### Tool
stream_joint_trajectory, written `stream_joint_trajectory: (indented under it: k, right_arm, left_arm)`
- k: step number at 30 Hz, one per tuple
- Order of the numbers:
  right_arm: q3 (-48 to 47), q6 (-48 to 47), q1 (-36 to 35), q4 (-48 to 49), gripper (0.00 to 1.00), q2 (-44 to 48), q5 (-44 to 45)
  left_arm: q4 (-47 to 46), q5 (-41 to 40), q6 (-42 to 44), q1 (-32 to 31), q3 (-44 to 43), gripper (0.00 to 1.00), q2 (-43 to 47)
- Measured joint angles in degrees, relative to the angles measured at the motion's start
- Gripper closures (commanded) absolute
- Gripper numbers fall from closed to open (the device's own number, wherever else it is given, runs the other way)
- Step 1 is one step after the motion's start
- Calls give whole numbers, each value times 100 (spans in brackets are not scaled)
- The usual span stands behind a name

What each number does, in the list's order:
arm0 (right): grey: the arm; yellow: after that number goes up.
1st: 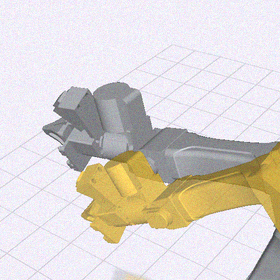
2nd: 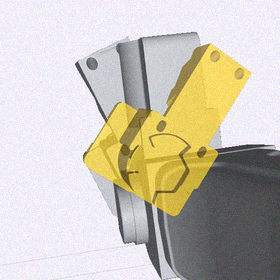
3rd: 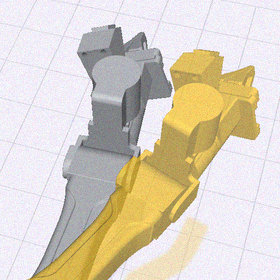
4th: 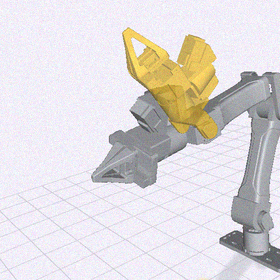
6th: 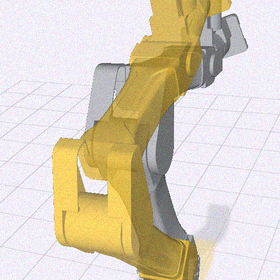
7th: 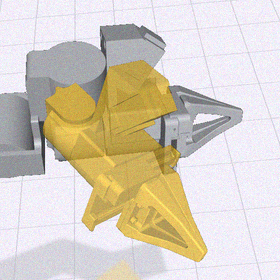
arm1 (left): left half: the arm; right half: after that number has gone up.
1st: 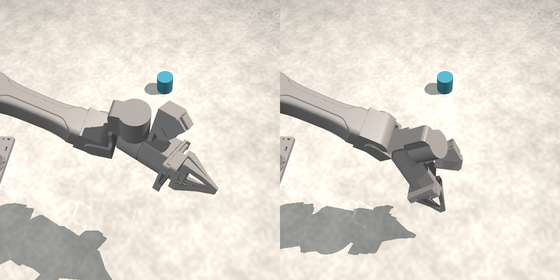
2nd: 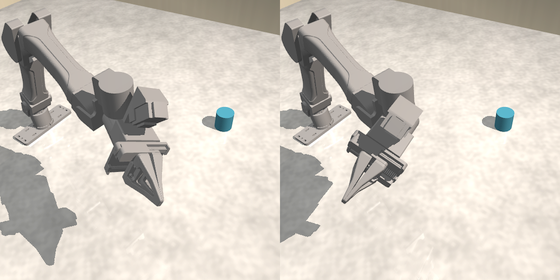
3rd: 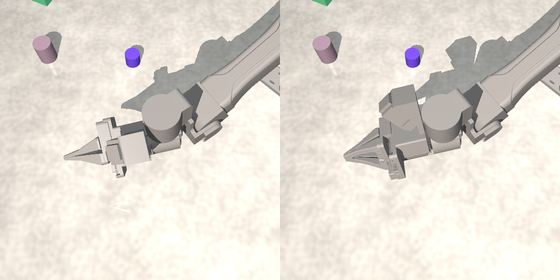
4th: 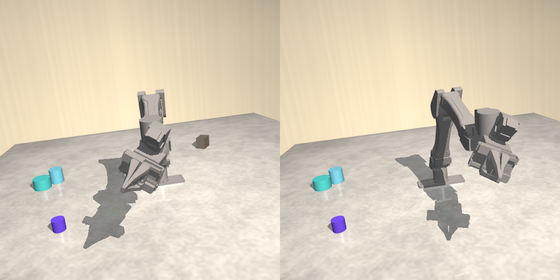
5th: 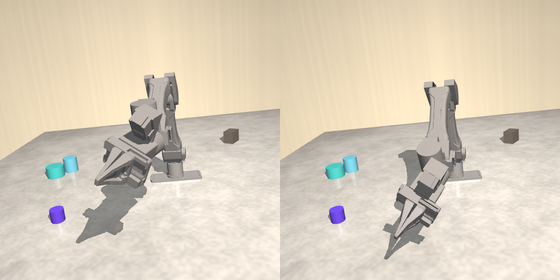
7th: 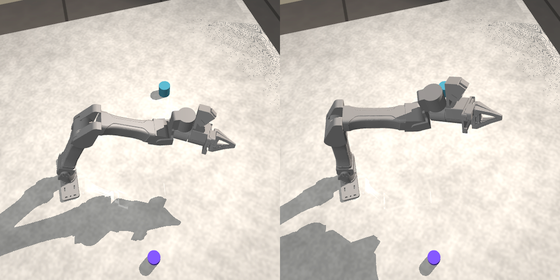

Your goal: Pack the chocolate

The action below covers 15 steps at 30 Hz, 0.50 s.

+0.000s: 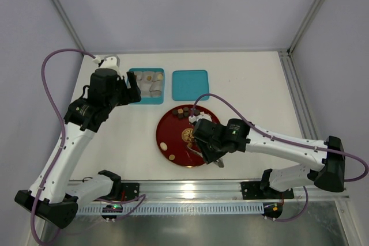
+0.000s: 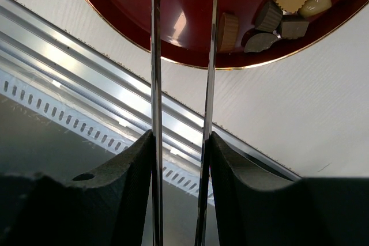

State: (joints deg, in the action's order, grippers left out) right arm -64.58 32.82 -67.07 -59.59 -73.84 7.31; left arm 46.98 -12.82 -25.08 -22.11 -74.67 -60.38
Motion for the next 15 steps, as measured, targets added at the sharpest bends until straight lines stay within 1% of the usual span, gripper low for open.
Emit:
stream_joint_trajectory:
  k: [5, 6, 11, 15]
  right_arm:
    - [0, -35, 0, 0, 58, -39, 4]
    - [0, -39, 0, 0, 60, -46, 4]
    - [-2, -79, 0, -2, 64, -92, 2]
    - [-94, -81, 0, -42, 64, -98, 9]
  left_arm:
    - [0, -2, 0, 0, 0, 19, 0]
    - [0, -2, 0, 0, 0, 19, 0]
    - [0, -2, 0, 0, 0, 19, 0]
    - [0, -2, 0, 0, 0, 19, 0]
